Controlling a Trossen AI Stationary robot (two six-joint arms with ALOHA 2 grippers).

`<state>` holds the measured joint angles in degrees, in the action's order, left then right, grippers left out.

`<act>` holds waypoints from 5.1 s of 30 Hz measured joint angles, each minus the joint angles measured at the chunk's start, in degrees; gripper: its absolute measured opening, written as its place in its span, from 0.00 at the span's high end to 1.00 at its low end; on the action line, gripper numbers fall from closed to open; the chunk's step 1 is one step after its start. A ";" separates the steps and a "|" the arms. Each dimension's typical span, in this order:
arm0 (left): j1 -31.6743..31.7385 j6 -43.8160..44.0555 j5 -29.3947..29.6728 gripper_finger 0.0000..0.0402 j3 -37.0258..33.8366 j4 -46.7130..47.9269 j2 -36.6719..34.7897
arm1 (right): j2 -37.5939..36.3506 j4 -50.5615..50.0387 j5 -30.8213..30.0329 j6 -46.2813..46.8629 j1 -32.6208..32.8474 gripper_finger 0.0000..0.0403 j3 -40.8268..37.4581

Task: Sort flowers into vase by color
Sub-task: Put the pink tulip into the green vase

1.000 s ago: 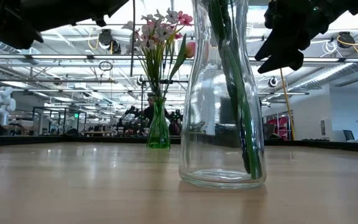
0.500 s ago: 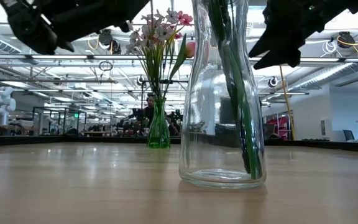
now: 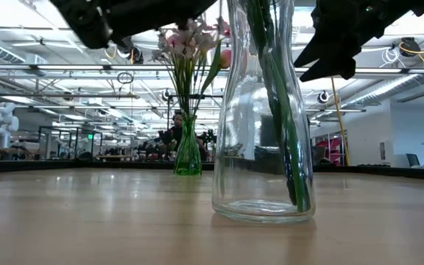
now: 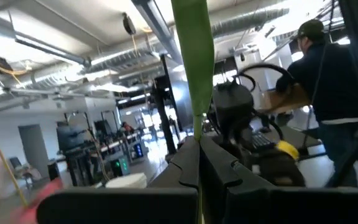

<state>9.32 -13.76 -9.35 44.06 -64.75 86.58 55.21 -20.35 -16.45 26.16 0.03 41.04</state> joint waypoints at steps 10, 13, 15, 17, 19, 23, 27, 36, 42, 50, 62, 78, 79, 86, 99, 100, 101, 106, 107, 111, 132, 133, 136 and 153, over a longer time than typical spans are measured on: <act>-0.56 -0.20 3.04 1.00 12.27 11.94 7.33 | -0.01 -0.08 0.07 1.71 0.00 0.38 0.00; -2.20 -2.56 4.85 1.00 15.09 16.19 7.26 | -0.01 -0.06 0.07 3.82 0.00 0.38 0.00; -3.15 -5.87 6.92 1.00 16.57 18.87 7.20 | -0.01 -0.03 0.07 4.90 0.00 0.38 0.00; -3.65 -7.74 8.85 1.00 17.57 19.54 7.16 | -0.01 -0.06 0.07 5.55 0.01 0.38 0.00; -4.15 -8.06 10.07 1.00 18.52 19.23 7.07 | -0.01 -0.06 0.07 5.96 0.02 0.38 0.00; -5.50 -8.76 14.48 1.00 19.50 19.60 6.88 | -0.01 -0.08 0.07 5.96 0.02 0.38 0.00; -7.12 -12.54 21.39 1.00 19.60 24.21 4.12 | -0.01 -0.06 0.07 5.98 0.02 0.38 0.00; -7.87 -12.24 24.66 1.00 19.58 30.84 0.01 | -0.01 -0.06 -0.26 5.89 0.02 0.38 0.00; -7.77 -7.65 21.30 1.00 19.58 31.46 -0.01 | -0.01 2.18 0.00 1.92 0.02 0.38 -0.02; -7.03 1.51 18.54 1.00 19.58 32.40 0.01 | -1.78 25.26 -4.33 -16.82 -0.07 0.38 -0.02; -7.06 7.43 18.13 1.00 19.53 36.16 0.01 | 2.30 40.52 3.66 -21.32 -3.48 0.47 0.98; -7.15 7.43 18.13 1.00 19.51 38.82 0.04 | 11.23 42.13 15.32 -23.83 -7.26 0.60 9.01; -7.19 7.44 18.13 1.00 19.51 38.87 0.03 | 11.31 41.84 15.36 -23.73 -7.40 0.61 9.01; -7.14 7.43 18.15 1.00 19.51 40.34 0.03 | 11.27 41.54 15.56 -23.79 -7.50 0.78 9.01; -7.77 7.48 19.83 0.79 19.49 42.05 -0.96 | 10.71 34.93 16.26 -22.56 -7.50 0.99 8.98; -8.09 7.48 19.81 0.77 19.49 42.08 -1.50 | 10.42 33.76 15.77 -22.62 -7.50 0.99 8.98; -8.48 7.48 19.81 0.76 19.49 42.04 -2.35 | 9.98 32.21 14.65 -22.64 -7.50 0.99 8.95; -10.96 9.97 20.55 0.73 19.49 48.14 -9.72 | 5.34 22.44 6.91 -22.76 -7.41 0.99 8.94; -11.20 10.64 20.76 0.73 19.49 50.56 -11.80 | 4.50 20.37 6.08 -22.74 -7.39 0.99 8.94; -11.01 11.39 21.15 0.73 19.58 64.38 -20.03 | 1.14 15.04 5.54 -22.06 -7.43 1.00 8.94; -6.64 13.46 15.83 0.83 -24.64 51.90 -53.87 | 8.27 22.52 -0.22 -18.18 -7.06 1.00 8.92; -6.64 13.54 15.11 0.84 -27.11 49.43 -53.93 | 8.52 23.15 -0.24 -18.75 -7.08 1.00 8.92; -6.66 15.11 14.66 0.86 -32.59 45.81 -53.87 | 10.17 24.90 -0.24 -19.91 -7.15 0.99 8.92; -6.71 17.93 14.25 0.88 -37.97 46.77 -54.15 | 22.16 53.52 0.85 -30.68 -7.55 1.00 8.87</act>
<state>2.61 4.17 4.90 6.09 -17.98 32.42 77.37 33.17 -15.60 -4.52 -7.52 49.91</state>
